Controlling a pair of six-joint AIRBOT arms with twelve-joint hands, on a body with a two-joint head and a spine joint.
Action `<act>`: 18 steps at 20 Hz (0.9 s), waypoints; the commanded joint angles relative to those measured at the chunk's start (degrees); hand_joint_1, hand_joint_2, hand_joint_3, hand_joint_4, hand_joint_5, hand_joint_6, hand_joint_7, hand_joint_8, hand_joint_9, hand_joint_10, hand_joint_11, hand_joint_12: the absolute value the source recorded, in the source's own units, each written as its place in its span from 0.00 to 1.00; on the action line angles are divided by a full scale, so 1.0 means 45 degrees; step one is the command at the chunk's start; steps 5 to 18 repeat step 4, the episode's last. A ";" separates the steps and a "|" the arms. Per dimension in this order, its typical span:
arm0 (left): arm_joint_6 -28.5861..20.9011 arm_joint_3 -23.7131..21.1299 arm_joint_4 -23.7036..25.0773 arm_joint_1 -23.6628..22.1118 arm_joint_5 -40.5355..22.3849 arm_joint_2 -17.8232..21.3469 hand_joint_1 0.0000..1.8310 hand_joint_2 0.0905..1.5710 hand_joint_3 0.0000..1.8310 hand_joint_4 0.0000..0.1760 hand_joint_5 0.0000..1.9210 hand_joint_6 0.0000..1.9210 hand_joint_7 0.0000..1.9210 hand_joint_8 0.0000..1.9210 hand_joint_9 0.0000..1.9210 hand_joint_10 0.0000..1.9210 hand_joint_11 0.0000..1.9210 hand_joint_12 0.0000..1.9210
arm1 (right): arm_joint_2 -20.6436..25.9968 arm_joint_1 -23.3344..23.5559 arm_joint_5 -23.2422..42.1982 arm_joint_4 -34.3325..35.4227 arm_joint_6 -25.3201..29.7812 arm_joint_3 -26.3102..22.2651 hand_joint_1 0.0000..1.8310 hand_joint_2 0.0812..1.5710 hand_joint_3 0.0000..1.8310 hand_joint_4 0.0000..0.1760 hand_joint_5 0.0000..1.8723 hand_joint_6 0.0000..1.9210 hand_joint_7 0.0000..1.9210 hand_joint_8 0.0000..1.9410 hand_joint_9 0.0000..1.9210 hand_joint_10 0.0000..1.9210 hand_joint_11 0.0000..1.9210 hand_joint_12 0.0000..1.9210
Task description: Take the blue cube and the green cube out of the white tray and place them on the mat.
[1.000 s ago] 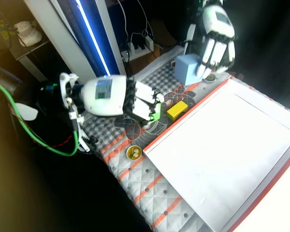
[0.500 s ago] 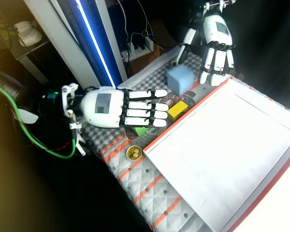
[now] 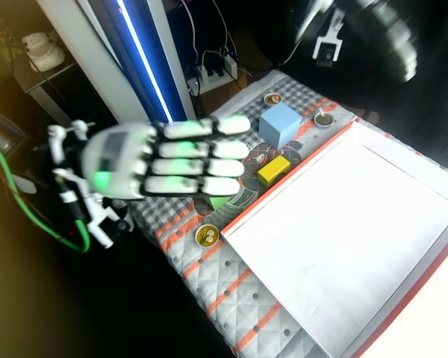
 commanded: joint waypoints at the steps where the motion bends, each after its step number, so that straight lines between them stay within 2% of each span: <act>1: -0.0606 0.0016 -0.0227 0.0236 -0.3512 0.0094 0.35 0.54 0.00 0.99 0.00 0.00 0.00 0.00 0.00 0.00 0.06 0.03 | 0.0145 0.0178 0.2482 0.0105 -0.0074 -0.0080 0.41 0.62 0.00 0.61 0.01 0.00 0.06 0.00 0.06 0.01 0.03 0.01; 2: -0.1002 -0.0049 -0.0353 0.0611 -0.4654 0.0140 0.27 0.59 0.00 0.91 0.00 0.00 0.00 0.00 0.00 0.00 0.04 0.02 | 0.0220 0.0178 0.3033 0.0099 -0.0181 -0.0197 0.36 0.69 0.01 0.52 0.01 0.00 0.02 0.00 0.04 0.00 0.05 0.01; 3: -0.1303 -0.0133 -0.0457 0.0921 -0.5769 0.0176 0.22 0.70 0.01 0.54 0.02 0.00 0.01 0.00 0.01 0.00 0.04 0.02 | 0.0288 0.0173 0.3566 0.0096 -0.0413 -0.0373 0.33 0.71 0.01 0.70 0.02 0.00 0.00 0.00 0.01 0.00 0.02 0.00; 4: -0.1611 -0.0138 -0.0472 0.1147 -0.6589 0.0167 0.22 0.70 0.01 0.54 0.02 0.00 0.01 0.00 0.01 0.00 0.04 0.02 | 0.0327 0.0134 0.4195 0.0101 -0.0795 -0.0563 0.33 0.71 0.01 0.70 0.02 0.00 0.00 0.00 0.01 0.00 0.02 0.00; 18: -0.1611 -0.0138 -0.0472 0.1147 -0.6589 0.0167 0.22 0.70 0.01 0.54 0.02 0.00 0.01 0.00 0.01 0.00 0.04 0.02 | 0.0327 0.0134 0.4195 0.0101 -0.0795 -0.0563 0.33 0.71 0.01 0.70 0.02 0.00 0.00 0.00 0.01 0.00 0.02 0.00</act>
